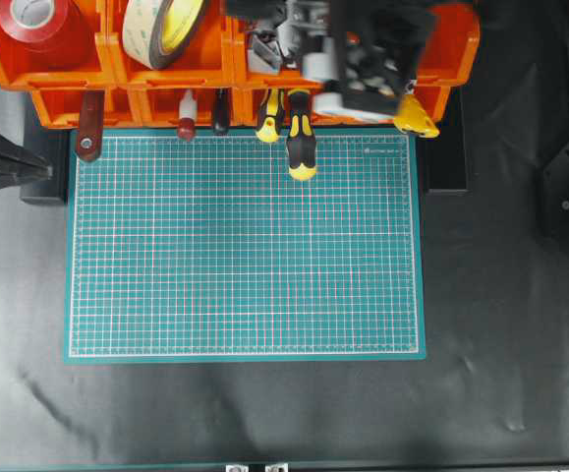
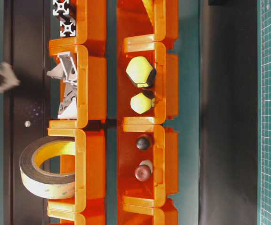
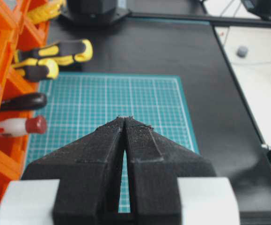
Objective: Pick corner brachets from container rack with right arm.
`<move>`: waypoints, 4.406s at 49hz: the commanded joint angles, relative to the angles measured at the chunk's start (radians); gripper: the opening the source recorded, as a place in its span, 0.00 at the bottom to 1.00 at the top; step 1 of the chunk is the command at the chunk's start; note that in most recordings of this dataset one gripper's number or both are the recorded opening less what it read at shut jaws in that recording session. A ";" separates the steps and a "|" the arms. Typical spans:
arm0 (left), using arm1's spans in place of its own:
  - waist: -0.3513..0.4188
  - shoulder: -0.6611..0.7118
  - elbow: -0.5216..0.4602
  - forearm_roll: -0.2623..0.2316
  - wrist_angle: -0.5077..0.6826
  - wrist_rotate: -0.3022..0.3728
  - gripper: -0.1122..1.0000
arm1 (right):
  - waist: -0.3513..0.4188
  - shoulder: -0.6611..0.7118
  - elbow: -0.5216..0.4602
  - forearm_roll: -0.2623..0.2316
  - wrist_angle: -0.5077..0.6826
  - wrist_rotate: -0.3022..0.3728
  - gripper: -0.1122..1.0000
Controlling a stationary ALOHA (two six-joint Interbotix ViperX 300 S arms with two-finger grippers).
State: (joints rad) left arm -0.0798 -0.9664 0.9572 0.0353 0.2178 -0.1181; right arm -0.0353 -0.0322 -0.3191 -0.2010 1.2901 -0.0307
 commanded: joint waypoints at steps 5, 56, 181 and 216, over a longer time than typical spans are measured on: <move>-0.003 -0.021 -0.031 0.003 -0.003 0.002 0.10 | 0.112 -0.100 0.031 -0.003 -0.014 0.052 0.56; -0.003 -0.109 -0.052 0.005 0.061 -0.009 0.10 | 0.486 0.021 0.601 -0.114 -0.509 0.229 0.56; -0.003 -0.112 -0.054 0.003 0.064 -0.012 0.10 | 0.402 -0.371 0.870 -0.235 -1.009 0.468 0.81; -0.003 -0.126 -0.058 0.003 0.064 -0.014 0.10 | 0.394 -0.606 1.022 -0.229 -0.996 0.494 0.80</move>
State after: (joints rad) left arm -0.0813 -1.0968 0.9311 0.0368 0.2915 -0.1289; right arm 0.3574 -0.6351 0.7087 -0.4310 0.2961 0.4602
